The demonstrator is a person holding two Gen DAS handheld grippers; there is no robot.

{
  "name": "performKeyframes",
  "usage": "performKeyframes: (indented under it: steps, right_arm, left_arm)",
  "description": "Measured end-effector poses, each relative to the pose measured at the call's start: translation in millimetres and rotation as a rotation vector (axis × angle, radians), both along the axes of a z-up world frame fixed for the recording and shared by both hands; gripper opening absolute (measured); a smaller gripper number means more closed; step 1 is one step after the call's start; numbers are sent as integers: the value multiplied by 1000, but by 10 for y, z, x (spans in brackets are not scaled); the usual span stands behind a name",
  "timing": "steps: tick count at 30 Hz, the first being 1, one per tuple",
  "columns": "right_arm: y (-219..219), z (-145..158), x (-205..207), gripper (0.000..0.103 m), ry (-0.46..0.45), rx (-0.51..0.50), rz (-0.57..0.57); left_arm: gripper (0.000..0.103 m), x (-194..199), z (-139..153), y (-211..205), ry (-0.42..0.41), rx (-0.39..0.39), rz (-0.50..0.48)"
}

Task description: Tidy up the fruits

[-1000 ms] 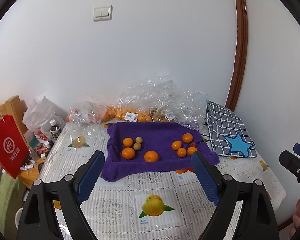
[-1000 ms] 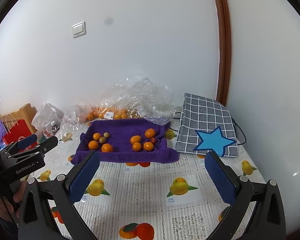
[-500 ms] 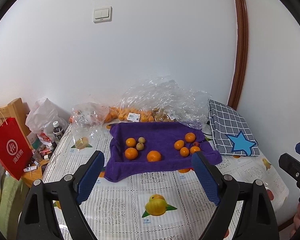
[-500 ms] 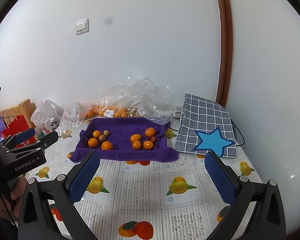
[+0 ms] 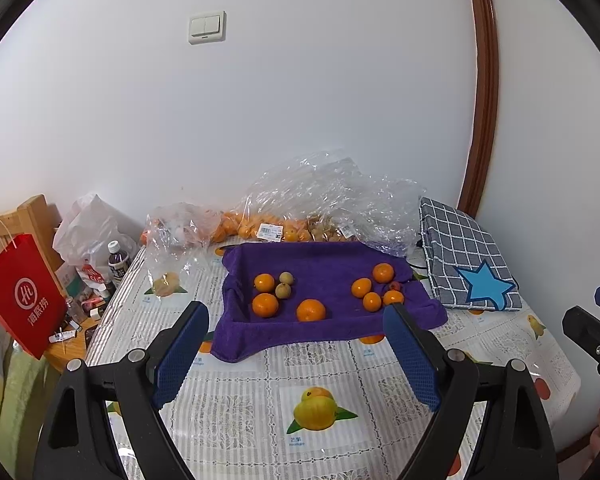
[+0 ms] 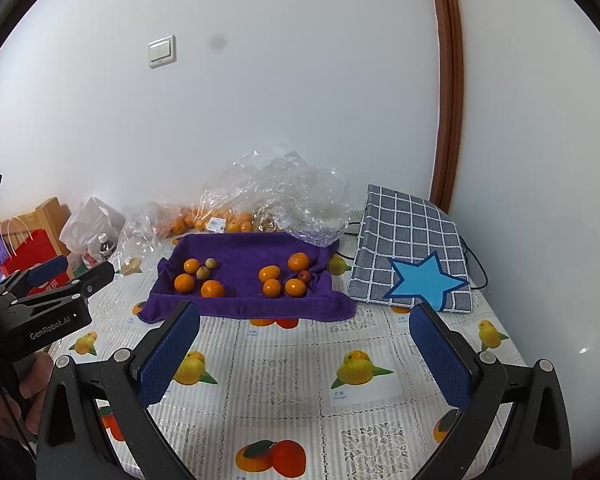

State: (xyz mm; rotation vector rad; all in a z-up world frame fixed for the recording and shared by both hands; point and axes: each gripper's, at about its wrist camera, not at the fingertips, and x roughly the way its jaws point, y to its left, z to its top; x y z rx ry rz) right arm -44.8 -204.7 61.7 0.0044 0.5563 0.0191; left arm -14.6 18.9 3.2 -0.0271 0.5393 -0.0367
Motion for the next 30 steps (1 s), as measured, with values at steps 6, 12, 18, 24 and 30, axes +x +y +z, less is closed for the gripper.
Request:
performKeyframes:
  steps: [6,12,18,24,30]
  right_arm:
    - [8,1,-8,103,0,-13,-9]
    - [13,13,-18,103,-7,-11,-4]
    - [2,32,-44,103,-14,-8,-2]
    - [7,48,-82,103,-23,-11,-3]
    - [-6,61,-95,103,-26,-11,0]
  left_arm:
    - [89,5,-1,7,0,0,1]
    - [89,-2,-5,18,1,-1,2]
    - [89,-8,-5,18,-2,-3,2]
    - [89,-16,-7,16,-3,-3,4]
    - [89,-13,-7,20,-2,-2,3]
